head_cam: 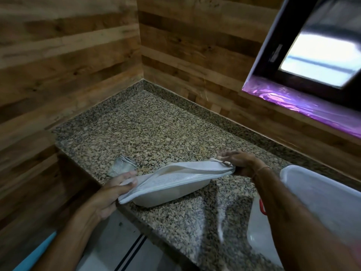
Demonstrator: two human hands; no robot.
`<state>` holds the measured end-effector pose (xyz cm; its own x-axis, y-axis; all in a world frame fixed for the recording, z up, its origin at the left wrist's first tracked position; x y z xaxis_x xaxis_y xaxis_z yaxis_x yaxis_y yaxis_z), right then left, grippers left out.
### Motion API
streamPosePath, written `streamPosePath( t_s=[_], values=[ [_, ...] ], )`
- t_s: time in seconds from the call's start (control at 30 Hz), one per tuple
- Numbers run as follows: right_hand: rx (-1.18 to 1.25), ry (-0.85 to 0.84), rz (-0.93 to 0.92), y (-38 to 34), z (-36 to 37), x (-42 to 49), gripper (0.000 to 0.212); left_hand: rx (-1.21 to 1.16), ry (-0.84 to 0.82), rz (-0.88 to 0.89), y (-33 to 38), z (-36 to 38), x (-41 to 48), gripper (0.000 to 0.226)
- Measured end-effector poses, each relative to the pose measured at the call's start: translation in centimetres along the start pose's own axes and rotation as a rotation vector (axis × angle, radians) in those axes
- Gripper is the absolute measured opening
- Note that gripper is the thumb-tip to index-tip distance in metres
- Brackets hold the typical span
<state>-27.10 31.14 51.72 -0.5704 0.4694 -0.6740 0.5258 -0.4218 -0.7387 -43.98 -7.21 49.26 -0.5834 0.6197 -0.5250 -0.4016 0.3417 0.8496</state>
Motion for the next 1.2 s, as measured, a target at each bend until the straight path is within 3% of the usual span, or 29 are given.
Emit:
streamPosePath(
  t_s=[0.1,0.23,0.4,0.47,0.6,0.7,0.83,1.0,1.2],
  values=[
    [0.128,-0.035,-0.064,-0.3,0.6,-0.7,0.021,-0.058,-0.016,0.049,0.4,-0.1,0.0,0.038],
    [0.198,-0.032,-0.131,0.4,0.7,-1.5,0.027,-0.01,-0.019,0.146,0.4,-0.6,0.0,0.091],
    [0.246,-0.01,-0.14,2.5,-0.2,-1.8,0.028,0.011,-0.102,0.177,-2.1,-1.5,-0.9,0.099],
    [0.255,-0.014,-0.109,2.4,0.2,-2.1,0.028,0.002,-0.145,0.146,-3.0,-1.6,-1.0,0.096],
    [0.117,-0.051,-0.031,1.7,1.0,-3.9,0.034,-0.006,-0.178,0.1,-2.5,-0.5,-1.8,0.058],
    [0.097,-0.095,-0.054,1.6,1.1,-4.8,0.035,0.041,-0.186,0.153,-1.1,-0.1,-2.3,0.063],
    [0.344,-0.159,-0.185,1.5,1.3,-5.1,0.031,0.069,-0.191,0.225,0.1,-0.4,-2.4,0.094],
    [0.203,0.003,-0.155,3.8,0.4,-4.4,0.029,0.21,-0.282,0.213,-2.5,-0.5,-1.9,0.064],
    [0.59,-0.001,-0.239,4.5,0.9,-5.0,0.034,0.098,-0.299,0.242,-3.0,-0.1,-2.1,0.065]
  ],
)
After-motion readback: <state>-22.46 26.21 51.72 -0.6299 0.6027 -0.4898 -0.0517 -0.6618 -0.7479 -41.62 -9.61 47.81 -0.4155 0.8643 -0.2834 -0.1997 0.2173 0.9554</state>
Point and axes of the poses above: each hand's wrist, its own x-axis towards the middle knuckle, its own z-axis out of the palm, y = z × x, the point moved 4 cm from there along x, towards the middle knuckle, and after that the axes turned 14 degrees about x, right-handed, at the moved point
